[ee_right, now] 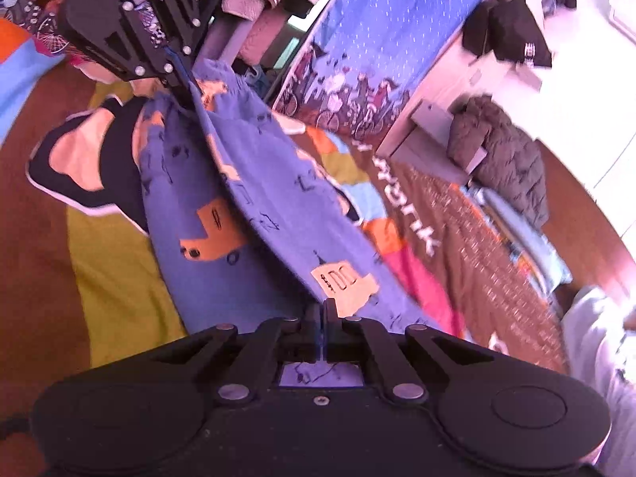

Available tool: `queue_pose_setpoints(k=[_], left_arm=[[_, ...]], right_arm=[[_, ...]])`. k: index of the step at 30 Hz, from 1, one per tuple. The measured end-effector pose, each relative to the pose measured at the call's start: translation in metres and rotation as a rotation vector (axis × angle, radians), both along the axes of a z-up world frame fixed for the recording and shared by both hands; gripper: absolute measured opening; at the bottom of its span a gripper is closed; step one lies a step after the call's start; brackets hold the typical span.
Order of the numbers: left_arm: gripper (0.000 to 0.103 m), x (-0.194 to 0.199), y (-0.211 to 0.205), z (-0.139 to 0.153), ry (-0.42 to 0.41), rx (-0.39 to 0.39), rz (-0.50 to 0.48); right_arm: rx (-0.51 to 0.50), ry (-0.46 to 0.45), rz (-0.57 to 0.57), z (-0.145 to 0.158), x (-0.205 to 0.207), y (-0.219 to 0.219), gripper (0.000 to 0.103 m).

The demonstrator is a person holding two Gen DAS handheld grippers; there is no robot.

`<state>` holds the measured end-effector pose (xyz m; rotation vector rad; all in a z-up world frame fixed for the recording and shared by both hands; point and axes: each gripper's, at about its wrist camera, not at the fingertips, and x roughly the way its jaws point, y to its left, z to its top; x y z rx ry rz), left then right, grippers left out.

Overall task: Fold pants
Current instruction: 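Lift the waistband with both grippers and fold it over toward the cuffs, then open both grippers and release the folded pants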

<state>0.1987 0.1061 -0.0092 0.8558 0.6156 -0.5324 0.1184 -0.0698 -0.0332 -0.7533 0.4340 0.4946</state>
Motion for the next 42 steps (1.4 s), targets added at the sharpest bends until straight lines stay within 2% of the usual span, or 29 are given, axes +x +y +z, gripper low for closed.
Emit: queue_pose_setpoints(k=[4,9,15,20,21,22,23,24,25,26,27,29,30,32,38,40,42], left_arm=[[0.0,-0.004,0.005,-0.001,0.026,0.017,-0.031],[0.0,-0.012,0.007,-0.017,0.046,0.054,-0.056],[0.001,-0.009,0.008,-0.028,0.082,0.061,-0.05],[0.009,-0.003,0.011,-0.025,0.126,0.031,-0.028],[0.017,-0.003,0.012,-0.024,0.135,0.022,-0.024],[0.034,-0.003,0.013,-0.021,0.145,0.009,-0.018],[0.046,-0.005,0.013,-0.019,0.15,0.0,-0.011],[0.064,-0.008,0.014,-0.016,0.149,-0.011,-0.001],[0.071,-0.011,0.013,-0.013,0.149,-0.021,0.005],[0.072,-0.013,0.013,-0.009,0.16,-0.035,0.006],[0.074,-0.015,0.013,-0.004,0.176,-0.054,0.013],[0.083,-0.019,0.009,0.004,0.2,-0.111,0.037],[0.091,-0.02,0.006,0.009,0.206,-0.152,0.048],[0.095,-0.023,-0.004,0.017,0.21,-0.238,0.065],[0.096,-0.006,-0.061,0.029,0.298,-0.553,0.091],[0.096,0.004,-0.09,0.027,0.334,-0.657,0.086],[0.096,0.016,-0.119,0.022,0.366,-0.718,0.056]], right_arm=[[-0.037,0.029,0.023,0.002,-0.015,0.004,0.0],[-0.047,0.081,0.035,-0.003,-0.029,0.009,0.0],[-0.066,0.119,0.037,-0.013,-0.029,0.013,0.0],[-0.038,0.168,0.023,-0.02,-0.022,0.013,0.0],[-0.028,0.176,0.018,-0.02,-0.021,0.011,0.0],[-0.017,0.189,0.011,-0.019,-0.02,0.01,0.002],[-0.002,0.199,0.004,-0.018,-0.019,0.008,0.005],[0.012,0.206,0.0,-0.017,-0.02,0.006,0.006],[0.023,0.213,-0.002,-0.015,-0.022,0.003,0.009],[0.042,0.22,-0.011,-0.012,-0.024,-0.003,0.017],[0.067,0.223,-0.026,-0.007,-0.027,-0.01,0.023],[0.112,0.218,-0.071,0.004,-0.035,-0.029,0.047],[0.132,0.215,-0.091,0.007,-0.041,-0.039,0.052],[0.175,0.22,-0.148,0.014,-0.051,-0.064,0.067],[0.331,0.23,-0.314,0.022,-0.078,-0.142,0.091],[0.401,0.22,-0.367,0.022,-0.087,-0.166,0.093],[0.461,0.205,-0.411,0.021,-0.092,-0.185,0.094]])
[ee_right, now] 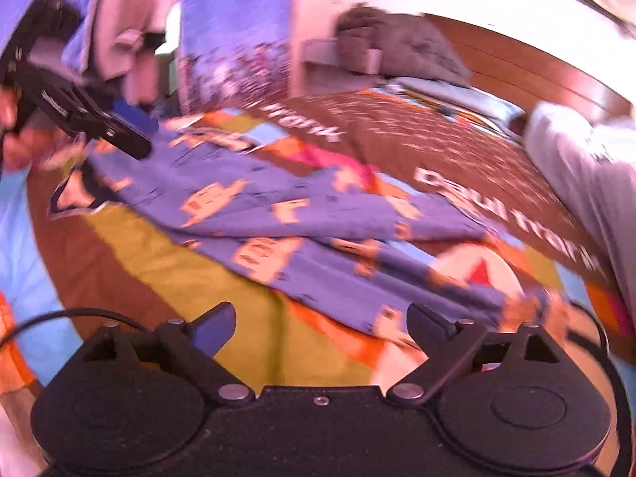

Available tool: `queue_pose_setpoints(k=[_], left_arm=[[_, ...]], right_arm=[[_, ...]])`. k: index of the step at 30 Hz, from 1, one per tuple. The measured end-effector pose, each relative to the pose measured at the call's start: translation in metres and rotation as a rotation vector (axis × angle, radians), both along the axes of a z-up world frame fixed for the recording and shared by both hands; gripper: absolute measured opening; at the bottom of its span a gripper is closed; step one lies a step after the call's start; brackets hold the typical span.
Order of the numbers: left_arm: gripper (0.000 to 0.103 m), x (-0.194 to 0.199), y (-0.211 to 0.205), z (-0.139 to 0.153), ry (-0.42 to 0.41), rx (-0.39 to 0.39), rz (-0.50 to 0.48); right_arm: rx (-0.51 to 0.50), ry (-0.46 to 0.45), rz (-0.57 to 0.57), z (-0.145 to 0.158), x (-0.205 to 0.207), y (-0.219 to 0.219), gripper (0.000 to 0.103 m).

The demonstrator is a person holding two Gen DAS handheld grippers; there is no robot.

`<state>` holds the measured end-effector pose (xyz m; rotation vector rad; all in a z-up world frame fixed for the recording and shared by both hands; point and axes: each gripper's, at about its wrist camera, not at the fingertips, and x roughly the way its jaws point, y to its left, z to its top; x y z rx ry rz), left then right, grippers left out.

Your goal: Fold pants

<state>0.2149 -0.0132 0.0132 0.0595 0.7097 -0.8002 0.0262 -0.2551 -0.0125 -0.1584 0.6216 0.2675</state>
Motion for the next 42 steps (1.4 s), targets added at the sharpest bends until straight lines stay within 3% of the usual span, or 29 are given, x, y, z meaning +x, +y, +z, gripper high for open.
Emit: queue_pose_setpoints(k=[5,9,14,18,22,26,30,33,35,36,37,40,42], left_arm=[[0.09,0.029,-0.063,-0.023,0.045,0.012,-0.066],[0.088,0.045,-0.089,-0.039,0.07,0.047,-0.073],[0.086,0.063,-0.104,-0.047,0.111,0.133,-0.053],[0.077,0.072,-0.094,-0.052,0.187,0.135,-0.028],[0.058,0.082,-0.084,-0.059,0.281,0.071,0.014],[0.056,0.09,-0.07,-0.064,0.378,-0.031,0.097],[0.056,0.094,-0.056,-0.069,0.435,-0.109,0.169],[0.054,0.097,-0.049,-0.076,0.471,-0.155,0.203],[0.04,0.099,-0.047,-0.081,0.491,-0.17,0.238],[0.021,0.101,-0.045,-0.084,0.497,-0.166,0.275],[0.011,0.103,-0.042,-0.088,0.516,-0.177,0.319],[0.011,0.109,-0.027,-0.106,0.639,-0.322,0.416],[0.01,0.11,-0.023,-0.113,0.66,-0.37,0.433]], right_arm=[[0.115,0.003,-0.104,-0.007,-0.003,-0.038,0.094],[0.198,-0.013,-0.137,-0.005,-0.004,-0.061,0.094],[0.225,-0.023,-0.129,-0.004,-0.005,-0.074,0.094],[0.247,-0.029,-0.102,-0.003,-0.001,-0.079,0.094],[0.277,0.025,-0.079,0.0,0.029,-0.091,0.086],[0.285,0.074,-0.059,0.007,0.079,-0.098,0.072],[0.283,0.123,-0.04,0.014,0.131,-0.098,0.069],[0.291,0.158,-0.042,0.018,0.17,-0.094,0.059],[0.3,0.191,-0.06,0.018,0.196,-0.091,0.049],[0.304,0.21,-0.074,0.017,0.211,-0.089,0.047],[0.3,0.234,-0.095,0.016,0.225,-0.085,0.045],[0.255,0.31,-0.174,0.011,0.261,-0.072,0.036],[0.255,0.359,-0.207,0.007,0.283,-0.063,0.036]])
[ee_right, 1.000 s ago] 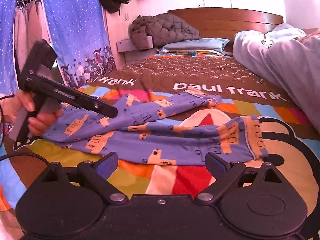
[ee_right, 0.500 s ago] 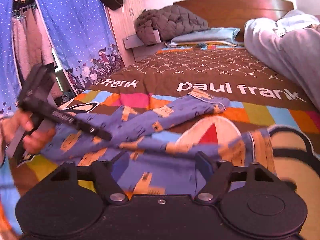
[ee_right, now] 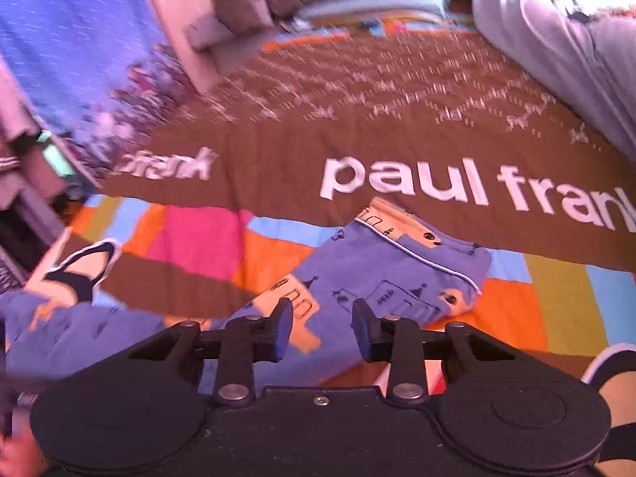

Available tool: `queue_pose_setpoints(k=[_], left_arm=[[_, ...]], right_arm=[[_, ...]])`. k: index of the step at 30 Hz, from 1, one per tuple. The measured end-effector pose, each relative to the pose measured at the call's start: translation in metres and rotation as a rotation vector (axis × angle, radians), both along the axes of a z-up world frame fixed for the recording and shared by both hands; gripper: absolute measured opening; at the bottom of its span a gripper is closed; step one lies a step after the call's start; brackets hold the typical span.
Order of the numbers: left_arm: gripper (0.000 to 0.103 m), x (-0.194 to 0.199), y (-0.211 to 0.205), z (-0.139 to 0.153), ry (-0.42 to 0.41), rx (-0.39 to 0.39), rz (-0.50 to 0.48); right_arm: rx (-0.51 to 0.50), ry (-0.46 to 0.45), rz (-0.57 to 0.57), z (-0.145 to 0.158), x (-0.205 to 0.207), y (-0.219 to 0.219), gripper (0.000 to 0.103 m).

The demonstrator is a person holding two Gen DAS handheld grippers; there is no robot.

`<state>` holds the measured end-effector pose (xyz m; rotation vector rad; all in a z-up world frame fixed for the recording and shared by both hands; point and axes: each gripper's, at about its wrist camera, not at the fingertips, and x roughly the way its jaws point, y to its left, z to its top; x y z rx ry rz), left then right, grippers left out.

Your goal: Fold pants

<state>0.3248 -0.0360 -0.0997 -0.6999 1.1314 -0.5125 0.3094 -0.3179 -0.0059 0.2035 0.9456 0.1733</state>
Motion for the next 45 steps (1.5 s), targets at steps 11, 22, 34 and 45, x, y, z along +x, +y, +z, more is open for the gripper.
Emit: queue_pose_setpoints(k=[11,22,34,45], left_arm=[[0.038,0.002,-0.02,0.013,-0.174,0.047,-0.087],[0.02,0.001,-0.034,0.012,-0.237,0.176,-0.115],[0.0,0.0,-0.033,0.014,-0.237,0.143,-0.108],[0.0,-0.051,-0.074,0.058,-0.501,0.236,-0.282]], right_arm=[[-0.03,0.209,-0.167,-0.017,0.092,0.017,0.045],[-0.253,0.342,-0.224,-0.034,0.129,0.051,0.049],[-0.275,0.228,-0.258,-0.015,0.104,0.048,0.0],[-0.004,-0.186,-0.414,0.066,-0.068,-0.039,0.0]])
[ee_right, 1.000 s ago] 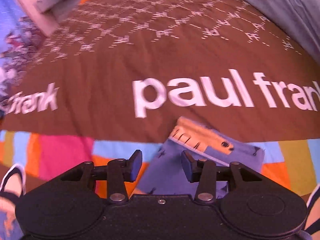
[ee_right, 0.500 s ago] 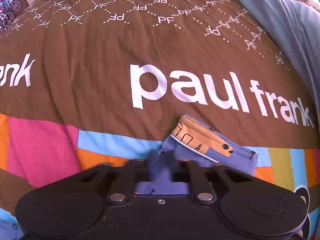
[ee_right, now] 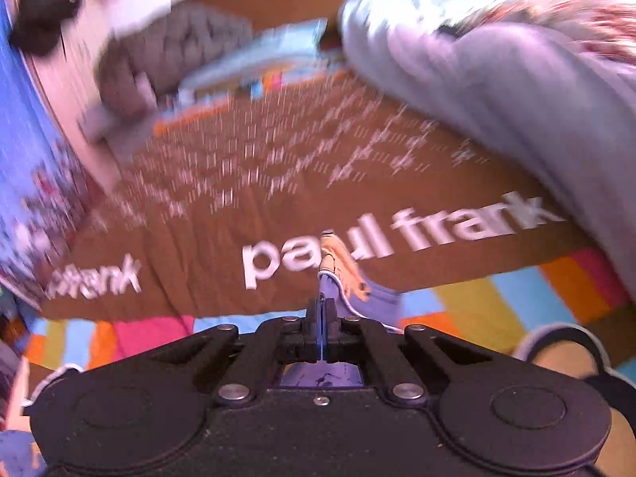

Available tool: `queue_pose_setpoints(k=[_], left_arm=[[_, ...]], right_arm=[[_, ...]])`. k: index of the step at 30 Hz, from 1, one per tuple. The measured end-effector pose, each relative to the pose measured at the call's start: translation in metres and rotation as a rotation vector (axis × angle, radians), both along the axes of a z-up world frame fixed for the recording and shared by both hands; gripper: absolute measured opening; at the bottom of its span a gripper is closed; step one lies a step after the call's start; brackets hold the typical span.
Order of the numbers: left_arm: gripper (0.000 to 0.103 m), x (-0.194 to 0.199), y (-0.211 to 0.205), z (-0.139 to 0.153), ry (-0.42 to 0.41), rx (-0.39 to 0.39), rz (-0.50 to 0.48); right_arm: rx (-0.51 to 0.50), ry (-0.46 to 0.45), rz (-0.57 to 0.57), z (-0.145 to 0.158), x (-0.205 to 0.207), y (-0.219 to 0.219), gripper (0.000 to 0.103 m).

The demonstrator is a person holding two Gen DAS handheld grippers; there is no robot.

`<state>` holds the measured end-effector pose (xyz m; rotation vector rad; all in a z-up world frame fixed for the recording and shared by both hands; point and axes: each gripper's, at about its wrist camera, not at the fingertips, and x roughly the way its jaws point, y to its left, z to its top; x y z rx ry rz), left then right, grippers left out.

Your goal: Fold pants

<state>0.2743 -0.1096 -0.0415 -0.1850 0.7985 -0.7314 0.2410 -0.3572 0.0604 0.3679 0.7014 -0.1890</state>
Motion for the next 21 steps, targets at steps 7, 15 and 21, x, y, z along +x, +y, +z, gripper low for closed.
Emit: queue_pose_setpoints(k=[7,15,21], left_arm=[[0.0,-0.035,-0.026,-0.008,-0.043,0.125,-0.156],[0.0,-0.037,-0.031,-0.023,-0.045,0.19,-0.183],[0.0,-0.038,-0.031,-0.02,-0.031,0.196,-0.168]], right_arm=[[0.093,-0.087,-0.157,-0.036,-0.125,-0.035,0.0],[0.294,-0.019,-0.256,-0.103,-0.149,-0.061,0.014],[0.458,-0.048,-0.351,-0.12,-0.156,-0.079,0.038]])
